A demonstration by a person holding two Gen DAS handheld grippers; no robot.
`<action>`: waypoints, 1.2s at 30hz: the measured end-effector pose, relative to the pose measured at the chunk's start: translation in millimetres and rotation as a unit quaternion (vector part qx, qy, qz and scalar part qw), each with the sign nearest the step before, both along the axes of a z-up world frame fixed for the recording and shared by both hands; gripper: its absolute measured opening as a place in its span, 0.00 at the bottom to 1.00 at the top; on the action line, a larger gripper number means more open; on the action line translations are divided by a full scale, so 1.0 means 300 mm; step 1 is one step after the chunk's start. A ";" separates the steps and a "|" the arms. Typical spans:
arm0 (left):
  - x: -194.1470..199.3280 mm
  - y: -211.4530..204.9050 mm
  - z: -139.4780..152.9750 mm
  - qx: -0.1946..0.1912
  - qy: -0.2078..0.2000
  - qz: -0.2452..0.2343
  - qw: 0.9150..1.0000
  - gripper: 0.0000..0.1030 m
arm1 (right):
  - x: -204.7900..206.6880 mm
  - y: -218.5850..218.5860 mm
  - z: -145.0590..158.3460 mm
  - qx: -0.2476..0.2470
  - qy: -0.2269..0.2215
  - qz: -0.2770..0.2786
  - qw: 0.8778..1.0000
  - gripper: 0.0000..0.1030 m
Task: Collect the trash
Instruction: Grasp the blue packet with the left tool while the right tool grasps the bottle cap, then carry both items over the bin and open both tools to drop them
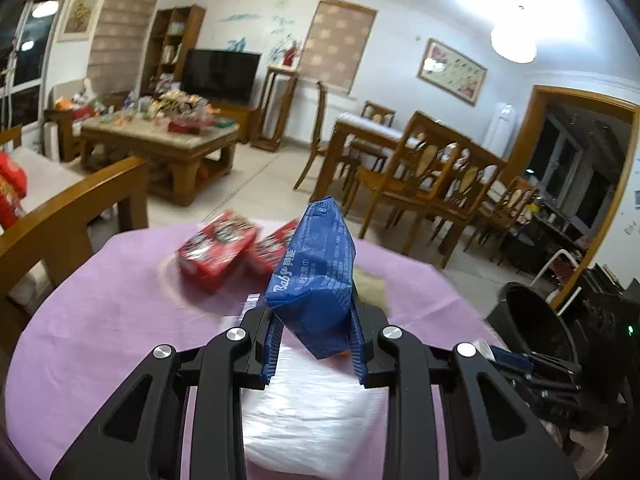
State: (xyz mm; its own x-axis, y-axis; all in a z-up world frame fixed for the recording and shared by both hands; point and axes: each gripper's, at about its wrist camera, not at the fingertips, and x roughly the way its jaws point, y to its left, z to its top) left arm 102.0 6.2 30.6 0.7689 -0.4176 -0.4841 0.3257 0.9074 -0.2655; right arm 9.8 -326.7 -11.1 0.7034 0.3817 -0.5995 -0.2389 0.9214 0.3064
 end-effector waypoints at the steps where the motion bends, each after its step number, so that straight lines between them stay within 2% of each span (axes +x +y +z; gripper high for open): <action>1: -0.015 -0.021 0.011 -0.001 -0.006 -0.007 1.000 0.28 | -0.024 -0.020 0.014 0.010 -0.010 -0.008 1.000 0.36; 6: -0.087 -0.189 0.050 -0.009 -0.032 -0.059 0.998 0.28 | -0.146 -0.212 0.130 0.055 -0.078 -0.069 0.993 0.36; 10: -0.125 -0.359 0.042 -0.014 -0.035 -0.108 0.993 0.28 | -0.253 -0.408 0.203 0.071 -0.132 -0.131 0.980 0.36; 14: -0.152 -0.570 0.016 -0.015 -0.032 -0.159 0.987 0.28 | -0.346 -0.601 0.233 0.085 -0.162 -0.184 0.966 0.36; 21: -0.186 -0.861 -0.036 -0.018 -0.022 -0.225 0.974 0.28 | -0.459 -0.916 0.219 0.102 -0.169 -0.257 0.946 0.36; 28: -0.206 -1.120 -0.137 -0.003 0.006 -0.281 0.960 0.28 | -0.471 -1.070 0.143 0.092 -0.154 -0.292 0.939 0.36; 32: -0.230 -1.183 -0.180 0.009 0.015 -0.297 0.955 0.28 | -0.447 -1.135 0.067 0.094 -0.138 -0.304 0.938 0.36; 36: -0.226 -1.221 -0.207 0.025 0.019 -0.298 0.954 0.28 | -0.414 -1.176 0.015 0.094 -0.131 -0.309 0.937 0.36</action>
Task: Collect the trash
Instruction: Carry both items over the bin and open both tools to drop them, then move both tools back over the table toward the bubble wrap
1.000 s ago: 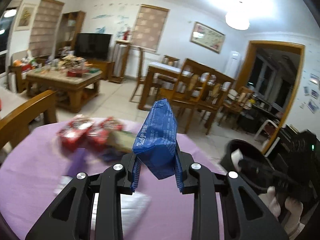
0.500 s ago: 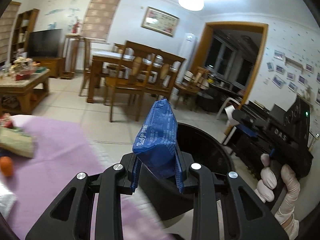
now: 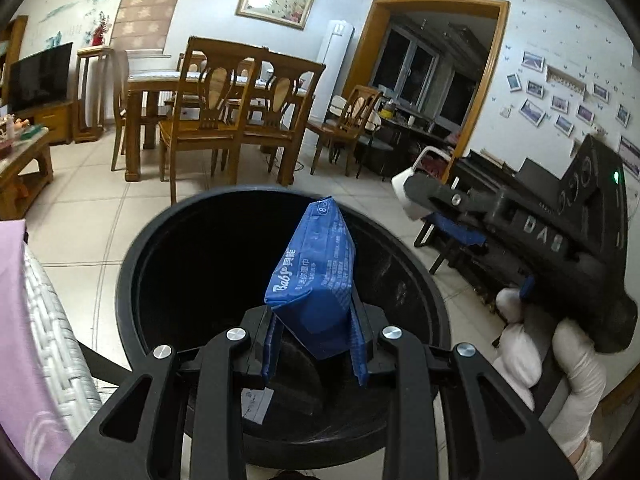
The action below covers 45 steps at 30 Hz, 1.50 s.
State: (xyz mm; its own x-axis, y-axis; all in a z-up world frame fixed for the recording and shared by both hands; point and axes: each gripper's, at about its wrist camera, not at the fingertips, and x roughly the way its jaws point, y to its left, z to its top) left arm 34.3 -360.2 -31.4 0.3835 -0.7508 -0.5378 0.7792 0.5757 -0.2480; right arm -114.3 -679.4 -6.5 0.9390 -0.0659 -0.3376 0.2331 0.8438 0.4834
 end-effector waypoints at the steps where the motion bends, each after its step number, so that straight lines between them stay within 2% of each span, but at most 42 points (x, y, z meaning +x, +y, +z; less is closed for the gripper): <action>1: -0.007 -0.001 0.003 0.004 -0.002 -0.001 1.000 0.28 | 0.010 -0.005 -0.010 0.000 0.001 0.001 1.000 0.36; 3: -0.021 -0.001 0.006 0.005 -0.015 -0.006 1.000 0.28 | 0.023 -0.015 -0.027 0.001 0.002 0.004 1.000 0.36; 10: -0.041 -0.045 0.001 0.017 -0.016 -0.003 1.000 0.28 | 0.057 -0.012 -0.066 -0.001 0.006 0.014 1.000 0.36; 25: -0.043 -0.068 -0.012 0.029 -0.013 -0.002 0.999 0.30 | 0.074 0.038 -0.078 0.000 0.012 0.024 1.000 0.36; 26: -0.045 -0.071 -0.011 0.032 -0.016 0.000 0.999 0.30 | 0.071 0.036 -0.075 0.000 0.012 0.024 1.000 0.39; 28: -0.049 -0.074 -0.016 0.037 -0.020 0.000 0.999 0.32 | 0.072 0.038 -0.078 0.000 0.011 0.022 1.000 0.51; 29: -0.051 -0.078 -0.015 0.041 -0.023 0.001 0.999 0.38 | 0.070 0.039 -0.075 0.001 0.010 0.020 1.000 0.62; 30: -0.058 -0.082 -0.015 0.045 -0.028 0.004 0.999 0.51 | 0.069 0.040 -0.076 0.003 0.007 0.018 1.000 0.67; 32: -0.073 -0.080 -0.009 0.047 -0.049 0.012 0.998 0.70 | 0.057 0.056 -0.075 0.004 0.001 0.015 1.000 0.71; 33: -0.079 -0.079 -0.006 0.046 -0.056 0.013 0.997 0.76 | 0.058 0.057 -0.077 0.004 0.000 0.014 1.000 0.73; 39: -0.080 -0.081 -0.007 0.052 -0.065 0.022 0.996 0.88 | 0.057 0.052 -0.082 0.008 0.002 0.015 1.000 0.81; 45: -0.079 -0.077 -0.003 0.053 -0.072 0.026 0.996 0.94 | 0.046 0.049 -0.092 0.015 0.000 0.016 1.000 0.87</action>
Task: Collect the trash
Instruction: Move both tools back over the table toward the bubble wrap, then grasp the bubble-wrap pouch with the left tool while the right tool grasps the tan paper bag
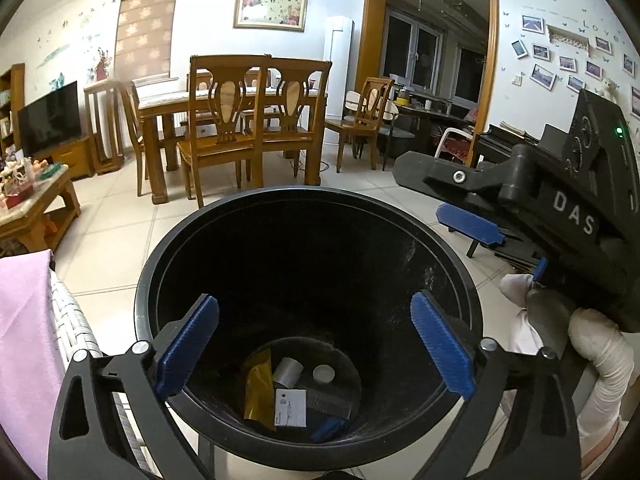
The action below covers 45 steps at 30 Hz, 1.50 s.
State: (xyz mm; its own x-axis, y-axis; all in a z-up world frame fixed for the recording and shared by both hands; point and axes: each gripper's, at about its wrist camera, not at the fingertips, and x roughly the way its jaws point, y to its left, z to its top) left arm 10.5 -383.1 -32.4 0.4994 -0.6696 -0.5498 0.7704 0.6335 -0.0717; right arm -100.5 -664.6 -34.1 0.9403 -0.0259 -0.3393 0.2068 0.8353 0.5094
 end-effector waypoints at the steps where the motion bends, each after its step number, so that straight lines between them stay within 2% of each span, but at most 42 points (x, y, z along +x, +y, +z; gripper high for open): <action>1: 0.000 0.002 0.002 0.000 0.000 0.001 1.000 0.94 | -0.003 0.000 -0.001 0.001 -0.001 0.000 1.000 0.87; 7: 0.004 0.052 0.034 -0.007 0.025 0.012 1.000 0.95 | -0.014 0.005 0.024 0.011 -0.008 0.003 1.000 0.92; 12: -0.024 0.145 0.093 -0.002 0.009 0.022 1.000 0.95 | -0.016 0.063 0.061 0.006 -0.012 0.022 1.000 0.94; 18: -0.020 0.310 0.137 0.015 -0.005 0.046 0.999 0.95 | 0.007 0.213 0.116 -0.021 -0.010 0.063 0.998 0.95; 24: 0.031 0.567 0.145 0.037 -0.008 0.104 0.994 0.95 | 0.090 0.423 0.172 -0.066 0.004 0.127 0.990 0.95; 29: 0.103 0.828 0.125 0.069 -0.006 0.171 0.983 0.95 | 0.182 0.648 0.210 -0.116 0.018 0.195 0.974 0.95; 34: 0.209 1.059 0.081 0.095 0.028 0.232 0.968 0.95 | 0.293 0.884 0.237 -0.168 0.034 0.274 0.946 0.95; 41: 0.256 1.184 0.019 0.099 0.066 0.233 0.965 0.95 | 0.442 1.189 0.232 -0.247 0.063 0.347 0.903 0.95; 45: 0.258 1.196 -0.010 0.109 0.072 0.227 0.965 0.95 | 0.521 1.293 0.206 -0.271 0.074 0.371 0.885 0.95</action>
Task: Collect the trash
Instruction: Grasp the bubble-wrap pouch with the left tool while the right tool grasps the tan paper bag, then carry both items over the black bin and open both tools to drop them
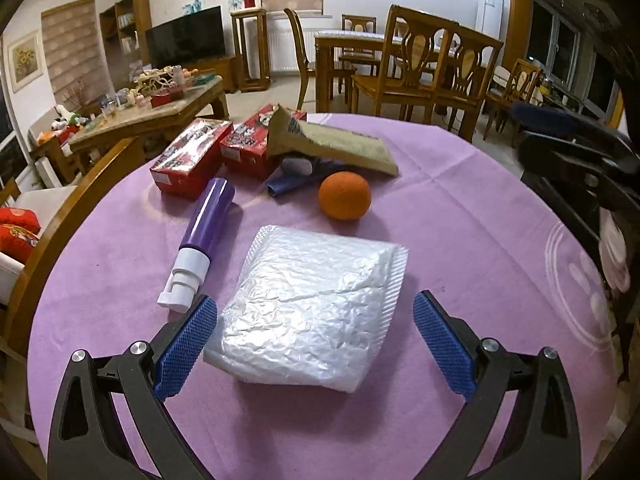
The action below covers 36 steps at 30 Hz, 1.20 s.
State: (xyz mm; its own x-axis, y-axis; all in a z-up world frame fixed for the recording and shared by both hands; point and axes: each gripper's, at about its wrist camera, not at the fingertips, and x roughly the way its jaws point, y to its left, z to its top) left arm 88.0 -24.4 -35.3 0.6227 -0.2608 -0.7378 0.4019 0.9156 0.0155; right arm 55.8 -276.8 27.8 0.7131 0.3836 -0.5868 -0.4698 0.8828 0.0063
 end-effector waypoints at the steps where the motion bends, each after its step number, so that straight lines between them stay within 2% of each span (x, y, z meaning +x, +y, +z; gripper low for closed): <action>1: 0.004 0.002 -0.005 -0.002 0.004 -0.004 1.000 0.95 | 0.019 0.013 -0.010 -0.004 0.003 0.002 1.000 0.95; 5: 0.013 0.013 -0.021 0.002 0.015 -0.004 1.000 0.94 | 0.133 0.079 -0.038 -0.026 0.016 0.017 0.999 0.95; 7: 0.027 0.014 -0.041 -0.002 0.038 -0.009 0.999 0.92 | 0.179 0.117 -0.053 -0.037 0.021 0.026 0.999 0.95; 9: 0.024 0.020 -0.040 -0.006 0.038 -0.007 0.999 0.79 | 0.223 0.158 -0.068 -0.053 0.022 0.035 0.998 0.95; 11: 0.020 0.032 -0.034 -0.014 0.037 -0.008 0.999 0.75 | 0.269 0.206 -0.084 -0.069 0.024 0.045 0.996 0.94; 17: 0.020 0.064 -0.023 -0.045 0.041 -0.006 0.998 0.70 | 0.392 0.307 -0.138 -0.110 0.034 0.059 0.992 0.82; 20: 0.029 0.077 -0.020 -0.063 0.044 -0.005 0.997 0.68 | 0.451 0.324 -0.153 -0.112 0.050 0.053 0.991 0.79; 22: 0.028 0.078 -0.018 -0.067 0.045 -0.005 0.997 0.68 | 0.485 0.318 -0.162 -0.107 0.069 0.048 0.991 0.74; 24: 0.023 0.072 -0.017 -0.067 0.044 -0.007 0.997 0.68 | 0.511 0.308 -0.179 -0.094 0.094 0.047 0.990 0.62; 25: 0.018 0.070 -0.016 -0.065 0.042 -0.008 0.997 0.68 | 0.516 0.300 -0.186 -0.083 0.105 0.053 0.990 0.61; 28: 0.013 0.063 -0.012 -0.060 0.037 -0.007 0.997 0.68 | 0.504 0.288 -0.184 -0.067 0.102 0.058 0.991 0.50; 29: 0.015 0.062 -0.012 -0.060 0.036 -0.008 0.997 0.68 | 0.498 0.287 -0.180 -0.064 0.101 0.058 0.991 0.39; 32: 0.015 0.064 -0.010 -0.063 0.034 -0.006 0.997 0.68 | 0.467 0.284 -0.168 -0.061 0.094 0.054 0.992 0.26; 33: 0.018 0.067 -0.010 -0.064 0.034 -0.005 0.997 0.68 | 0.453 0.282 -0.162 -0.058 0.090 0.052 0.993 0.14; 36: 0.008 0.071 -0.004 -0.067 0.029 -0.004 0.997 0.66 | 0.409 0.253 -0.133 -0.038 0.072 0.036 0.996 0.11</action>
State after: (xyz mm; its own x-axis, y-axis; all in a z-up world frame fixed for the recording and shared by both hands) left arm 90.5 -3.2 -36.4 0.5780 -0.3638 -0.7305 0.4060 0.9047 -0.1293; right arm 178.5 -200.9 -12.0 0.5917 0.3806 -0.7107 -0.5308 0.8474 0.0119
